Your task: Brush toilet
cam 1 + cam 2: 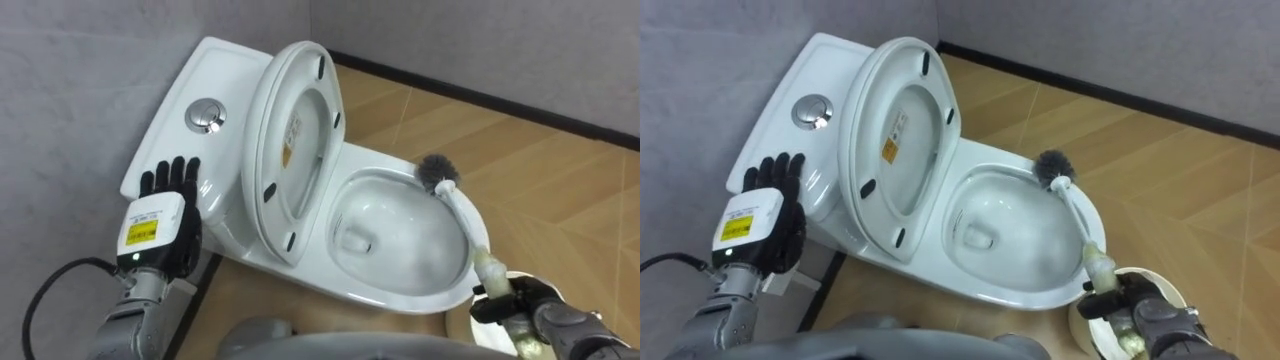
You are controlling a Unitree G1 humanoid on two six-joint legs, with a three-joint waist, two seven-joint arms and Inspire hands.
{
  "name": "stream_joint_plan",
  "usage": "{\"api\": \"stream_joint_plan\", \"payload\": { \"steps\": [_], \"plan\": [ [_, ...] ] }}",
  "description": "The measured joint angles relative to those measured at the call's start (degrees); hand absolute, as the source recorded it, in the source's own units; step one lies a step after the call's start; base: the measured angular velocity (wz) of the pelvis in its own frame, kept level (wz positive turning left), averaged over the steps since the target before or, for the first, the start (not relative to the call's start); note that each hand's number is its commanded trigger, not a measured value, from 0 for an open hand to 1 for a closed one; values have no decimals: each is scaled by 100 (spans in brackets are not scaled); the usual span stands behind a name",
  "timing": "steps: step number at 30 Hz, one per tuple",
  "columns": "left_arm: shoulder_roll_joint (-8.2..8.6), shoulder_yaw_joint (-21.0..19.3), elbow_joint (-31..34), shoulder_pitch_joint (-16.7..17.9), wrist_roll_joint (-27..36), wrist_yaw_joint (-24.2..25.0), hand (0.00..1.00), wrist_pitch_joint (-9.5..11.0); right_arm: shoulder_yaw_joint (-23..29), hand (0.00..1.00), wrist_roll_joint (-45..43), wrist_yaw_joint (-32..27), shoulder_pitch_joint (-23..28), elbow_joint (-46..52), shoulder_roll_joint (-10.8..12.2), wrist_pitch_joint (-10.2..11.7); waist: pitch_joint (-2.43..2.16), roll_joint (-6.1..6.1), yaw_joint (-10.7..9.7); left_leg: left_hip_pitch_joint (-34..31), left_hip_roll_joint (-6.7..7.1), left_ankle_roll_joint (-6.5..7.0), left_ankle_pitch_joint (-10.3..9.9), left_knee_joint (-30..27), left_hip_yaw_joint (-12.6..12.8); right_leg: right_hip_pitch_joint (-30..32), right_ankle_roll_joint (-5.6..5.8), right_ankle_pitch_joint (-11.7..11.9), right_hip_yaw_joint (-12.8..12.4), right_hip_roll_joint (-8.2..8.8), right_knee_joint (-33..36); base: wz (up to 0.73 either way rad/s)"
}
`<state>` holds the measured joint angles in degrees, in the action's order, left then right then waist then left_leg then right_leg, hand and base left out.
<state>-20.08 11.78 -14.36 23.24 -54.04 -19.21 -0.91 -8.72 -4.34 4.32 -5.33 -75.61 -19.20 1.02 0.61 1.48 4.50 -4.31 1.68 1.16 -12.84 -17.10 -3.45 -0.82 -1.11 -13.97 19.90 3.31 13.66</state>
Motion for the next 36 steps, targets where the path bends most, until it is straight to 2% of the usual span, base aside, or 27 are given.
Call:
{"api": "stream_joint_plan", "payload": {
  "steps": [1, 3, 8, 10, 16, 20, 25, 30, 34, 36],
  "plan": [
    [-10, 19, -7, -5, -21, 6, 0, -33, -1, 100, -56, 3, 0, 7, -10, -17, -7, -2, -1, 0, 0, 0, 7, 9, 6, 7, -3, 2, -10, 0, 0, -4],
    [-61, 121, -16, -2, -28, 18, 0, -172, -16, 100, -161, 26, 0, 59, -54, -100, -78, 2, 11, 5, 2, 1, 58, 86, 48, 67, -13, 8, -80, 4, 14, -10],
    [-138, 209, 50, -48, -32, 268, 0, -362, -18, 100, -282, 142, -10, 265, -97, -231, -104, -14, 6, 64, -5, -4, 138, 184, 140, 83, -30, 26, -137, 11, 12, -5],
    [-144, 224, 50, -75, -31, 360, 0, -389, -20, 100, -298, 194, -13, 263, -98, -240, -104, -19, 0, 93, -6, -7, 159, 210, 166, 63, -31, 27, -150, 12, 15, 0],
    [-310, 294, 56, -255, -57, 664, 0, -462, -17, 100, -478, 224, -36, 259, -113, -242, -93, -36, -31, 102, 0, -21, 301, 369, 170, 142, -52, 39, -151, 36, 48, 1],
    [-352, 293, 95, -377, -54, 943, 0, -513, -18, 100, -502, 210, -54, 252, -122, -235, -62, -82, -50, 88, 1, -24, 335, 379, 171, 184, -65, 31, -148, 48, 110, 0],
    [-447, 245, 382, -368, -46, 1390, 0, -613, -19, 100, -539, 217, -47, 253, -141, -232, -52, -100, -103, 87, -9, -25, 359, 393, 196, 200, -71, 43, -160, 49, 114, 0],
    [-603, 241, 687, -373, -46, 1839, 0, -674, -18, 100, -956, 215, -73, 248, -143, -231, -47, -170, -121, -15, -27, -3, 391, 410, 217, 316, -64, 94, -197, 54, 115, -2],
    [-639, 243, 790, -366, -45, 2032, 0, -694, -78, 100, -1132, 213, -70, 195, -171, -236, -47, -240, -130, -9, -11, 17, 423, 481, 248, 339, -46, 111, -223, 75, 111, -2],
    [-704, 247, 956, -367, -7, 2291, 0, -775, -144, 100, -1180, 208, -71, 190, -192, -236, -44, -260, -149, -5, -5, 25, 428, 491, 243, 335, -41, 111, -214, 83, 109, 0]
  ]
}}
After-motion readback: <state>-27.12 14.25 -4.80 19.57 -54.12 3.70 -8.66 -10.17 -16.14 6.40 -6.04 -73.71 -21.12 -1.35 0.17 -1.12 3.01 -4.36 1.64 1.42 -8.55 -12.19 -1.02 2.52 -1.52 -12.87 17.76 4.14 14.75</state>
